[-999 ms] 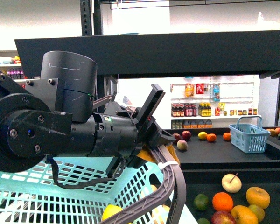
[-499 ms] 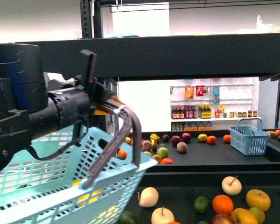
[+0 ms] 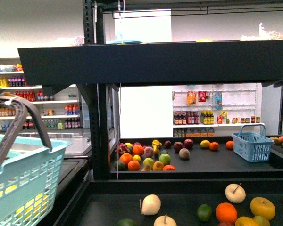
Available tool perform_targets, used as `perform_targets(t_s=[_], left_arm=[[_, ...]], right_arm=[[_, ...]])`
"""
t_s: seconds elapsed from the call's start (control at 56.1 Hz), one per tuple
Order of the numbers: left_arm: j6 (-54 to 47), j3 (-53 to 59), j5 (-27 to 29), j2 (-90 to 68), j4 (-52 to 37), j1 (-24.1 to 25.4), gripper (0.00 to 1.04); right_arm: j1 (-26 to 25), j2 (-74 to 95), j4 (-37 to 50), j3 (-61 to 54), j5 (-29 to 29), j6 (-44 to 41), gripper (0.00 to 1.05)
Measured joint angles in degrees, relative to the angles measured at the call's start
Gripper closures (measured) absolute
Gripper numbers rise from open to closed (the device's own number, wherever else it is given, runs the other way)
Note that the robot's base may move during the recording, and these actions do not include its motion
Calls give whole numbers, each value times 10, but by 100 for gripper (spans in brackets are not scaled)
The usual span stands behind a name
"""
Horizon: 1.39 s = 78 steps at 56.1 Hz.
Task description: Pick lemon from shelf
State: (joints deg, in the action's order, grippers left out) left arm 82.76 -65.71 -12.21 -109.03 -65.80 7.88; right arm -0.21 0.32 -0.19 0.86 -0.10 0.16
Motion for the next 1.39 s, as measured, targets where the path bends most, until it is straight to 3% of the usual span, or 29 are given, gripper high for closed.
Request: perform_targets(t_s=[0.107,0.321,0.82,1.231,1.391], left_arm=[[24,38,-10,-1,-36,47,98],[46,85,-28,-33,-117,87,98],[79,92,-17,-48,-138,96,97],[78,95,-32,-51,-140,97,26],[78,95,-35,-51,-140,97,4]], right_arm=[[0,0,0,0,0,0,8],[0,0,0,0,0,0,8],[0,0,0,0,0,0,8],[0,0,0,0,0,0,8],[0,0,0,0,0,0,8]])
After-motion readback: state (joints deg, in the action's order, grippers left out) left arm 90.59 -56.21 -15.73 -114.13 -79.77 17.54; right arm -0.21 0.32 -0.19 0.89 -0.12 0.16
